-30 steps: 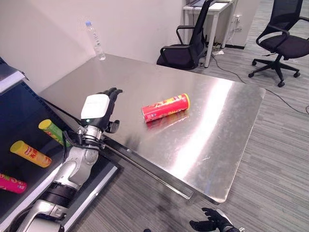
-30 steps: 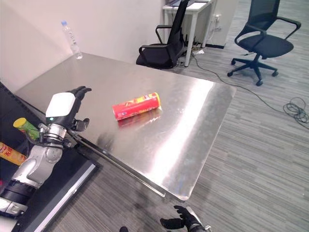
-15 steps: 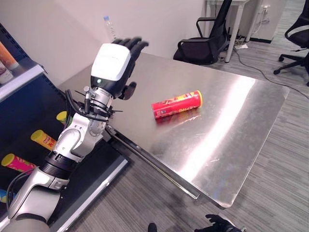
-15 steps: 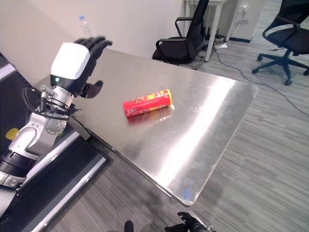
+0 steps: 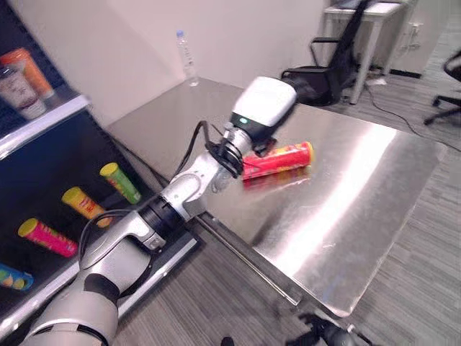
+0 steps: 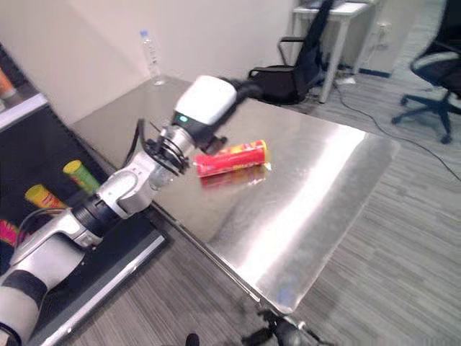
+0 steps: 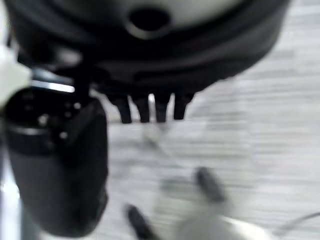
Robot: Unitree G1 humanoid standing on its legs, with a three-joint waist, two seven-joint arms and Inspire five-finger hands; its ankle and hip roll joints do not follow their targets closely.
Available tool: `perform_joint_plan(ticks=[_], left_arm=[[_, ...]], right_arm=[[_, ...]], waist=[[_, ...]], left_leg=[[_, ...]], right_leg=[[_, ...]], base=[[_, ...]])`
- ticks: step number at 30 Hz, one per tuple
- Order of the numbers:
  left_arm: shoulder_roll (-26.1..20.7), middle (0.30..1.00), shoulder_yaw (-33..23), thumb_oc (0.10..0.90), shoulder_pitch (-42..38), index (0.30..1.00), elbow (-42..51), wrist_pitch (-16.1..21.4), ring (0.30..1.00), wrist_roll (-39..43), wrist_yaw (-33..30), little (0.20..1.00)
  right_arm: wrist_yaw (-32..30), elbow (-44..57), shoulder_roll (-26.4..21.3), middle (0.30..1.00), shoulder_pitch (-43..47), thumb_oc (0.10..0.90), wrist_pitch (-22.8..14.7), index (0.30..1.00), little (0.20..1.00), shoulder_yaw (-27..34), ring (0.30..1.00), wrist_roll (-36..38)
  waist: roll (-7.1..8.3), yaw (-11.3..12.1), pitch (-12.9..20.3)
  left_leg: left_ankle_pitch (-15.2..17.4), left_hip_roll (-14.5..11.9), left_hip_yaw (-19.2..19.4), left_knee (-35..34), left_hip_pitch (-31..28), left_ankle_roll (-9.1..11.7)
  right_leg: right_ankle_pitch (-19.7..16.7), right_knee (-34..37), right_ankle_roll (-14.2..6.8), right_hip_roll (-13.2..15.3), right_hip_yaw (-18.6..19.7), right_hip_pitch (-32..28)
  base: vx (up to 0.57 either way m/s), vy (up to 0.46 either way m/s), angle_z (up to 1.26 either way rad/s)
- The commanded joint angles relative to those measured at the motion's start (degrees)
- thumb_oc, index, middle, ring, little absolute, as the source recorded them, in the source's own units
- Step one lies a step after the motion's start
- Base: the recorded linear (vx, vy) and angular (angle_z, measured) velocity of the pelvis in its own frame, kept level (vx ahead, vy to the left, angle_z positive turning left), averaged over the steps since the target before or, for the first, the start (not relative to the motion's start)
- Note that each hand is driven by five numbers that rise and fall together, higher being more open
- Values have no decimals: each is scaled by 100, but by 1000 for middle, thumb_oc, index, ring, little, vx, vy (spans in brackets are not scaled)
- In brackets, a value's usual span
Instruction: Put the goods on the table back onto the shelves and tidy them up.
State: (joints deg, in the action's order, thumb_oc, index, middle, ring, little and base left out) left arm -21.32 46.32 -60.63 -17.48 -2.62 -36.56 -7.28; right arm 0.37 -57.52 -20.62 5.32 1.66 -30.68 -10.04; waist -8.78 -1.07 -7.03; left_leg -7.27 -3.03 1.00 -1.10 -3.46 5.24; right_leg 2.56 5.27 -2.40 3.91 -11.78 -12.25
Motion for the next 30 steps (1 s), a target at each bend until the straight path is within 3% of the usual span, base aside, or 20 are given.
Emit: perform_joint_plan(ticks=[1, 5, 11, 30], left_arm=[[41, 900, -747, 800, -1002, 900, -298, -80, 900, -137, -206, 900], [550, 900, -561, 800, -992, 900, -655, -85, 900, -113, -56, 900], [818, 900, -461, 800, -908, 900, -909, -89, 900, -127, -45, 900], [732, 900, -426, 800, -615, 900, -2219, -445, 900, -132, -220, 900]], right_arm=[[10, 185, -114, 900, -226, 800, -81, 900, 900, -75, 900, -21], [-6, 194, -144, 900, -185, 800, -70, 900, 900, -188, 900, -84], [-53, 408, -269, 900, -123, 800, -80, 900, 900, -183, 900, -133], [-13, 797, -424, 900, -345, 800, -32, 900, 900, -99, 900, -242]], waist=[[151, 179, 48], [86, 149, -18], [18, 73, -70], [43, 32, -164]], left_leg=[[403, 202, 67, 544, 364, -115], [366, 170, 36, 684, 367, -71], [356, 136, 58, 648, 266, -62], [398, -33, 267, 621, 122, -44]], right_leg=[[148, -136, -166, -17, 319, -2], [177, -135, -117, -34, 276, -169], [188, -185, -106, -22, 280, -183], [241, -262, -102, -60, 282, -176]], base=[[-30, -23, -13], [-15, -25, -10], [-7, -1, 5], [4, -14, -4]])
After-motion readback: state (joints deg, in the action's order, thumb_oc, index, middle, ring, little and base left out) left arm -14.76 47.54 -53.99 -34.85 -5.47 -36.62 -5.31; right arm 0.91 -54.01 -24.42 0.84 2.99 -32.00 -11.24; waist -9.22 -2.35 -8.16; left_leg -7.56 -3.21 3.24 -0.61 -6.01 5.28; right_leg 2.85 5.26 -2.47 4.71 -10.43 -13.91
